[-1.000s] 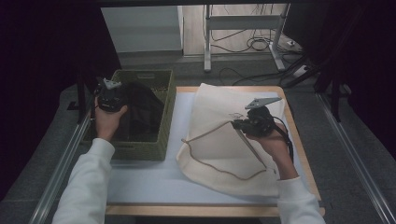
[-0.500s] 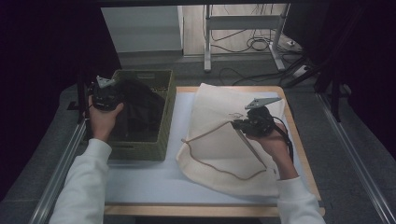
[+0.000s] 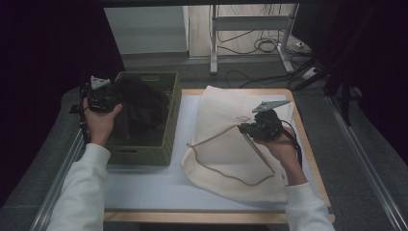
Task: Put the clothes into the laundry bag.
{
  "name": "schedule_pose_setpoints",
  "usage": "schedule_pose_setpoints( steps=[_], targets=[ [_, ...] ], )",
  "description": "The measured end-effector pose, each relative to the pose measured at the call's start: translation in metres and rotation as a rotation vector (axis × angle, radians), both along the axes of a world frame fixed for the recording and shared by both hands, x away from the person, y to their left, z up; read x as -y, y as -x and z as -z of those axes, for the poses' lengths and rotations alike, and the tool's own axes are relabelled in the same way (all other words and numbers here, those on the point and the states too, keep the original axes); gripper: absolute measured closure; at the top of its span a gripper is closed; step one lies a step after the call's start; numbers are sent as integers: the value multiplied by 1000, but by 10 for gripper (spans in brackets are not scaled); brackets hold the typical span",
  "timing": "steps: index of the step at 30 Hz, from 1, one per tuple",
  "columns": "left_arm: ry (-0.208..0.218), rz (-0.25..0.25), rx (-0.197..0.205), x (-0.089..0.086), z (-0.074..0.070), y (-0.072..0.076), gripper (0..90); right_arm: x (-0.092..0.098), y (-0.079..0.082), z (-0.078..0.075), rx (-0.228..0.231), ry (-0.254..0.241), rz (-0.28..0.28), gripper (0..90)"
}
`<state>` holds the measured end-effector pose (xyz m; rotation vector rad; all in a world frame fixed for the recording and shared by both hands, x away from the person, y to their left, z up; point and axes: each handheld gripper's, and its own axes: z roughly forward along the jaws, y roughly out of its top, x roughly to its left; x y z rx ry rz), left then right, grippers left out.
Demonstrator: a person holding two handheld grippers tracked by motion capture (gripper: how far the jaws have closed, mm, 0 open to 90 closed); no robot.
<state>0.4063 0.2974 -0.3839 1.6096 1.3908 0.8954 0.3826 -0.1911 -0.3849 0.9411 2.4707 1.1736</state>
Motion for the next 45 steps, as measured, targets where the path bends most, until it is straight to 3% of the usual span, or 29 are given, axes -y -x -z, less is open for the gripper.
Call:
schedule_pose_setpoints(
  steps=[16, 26, 32, 45],
  targets=[
    [40, 49, 63, 4, -21, 14, 719, -1, 1, -1, 3, 2, -2, 864],
    [41, 66, 76, 7, -27, 19, 720, -1, 1, 0, 5, 7, -5, 865],
    [63, 80, 94, 6, -31, 25, 720, -1, 1, 0, 5, 7, -5, 865],
    [76, 81, 143, 6, -39, 38, 721, -1, 2, -1, 6, 5, -1, 865]
  ],
)
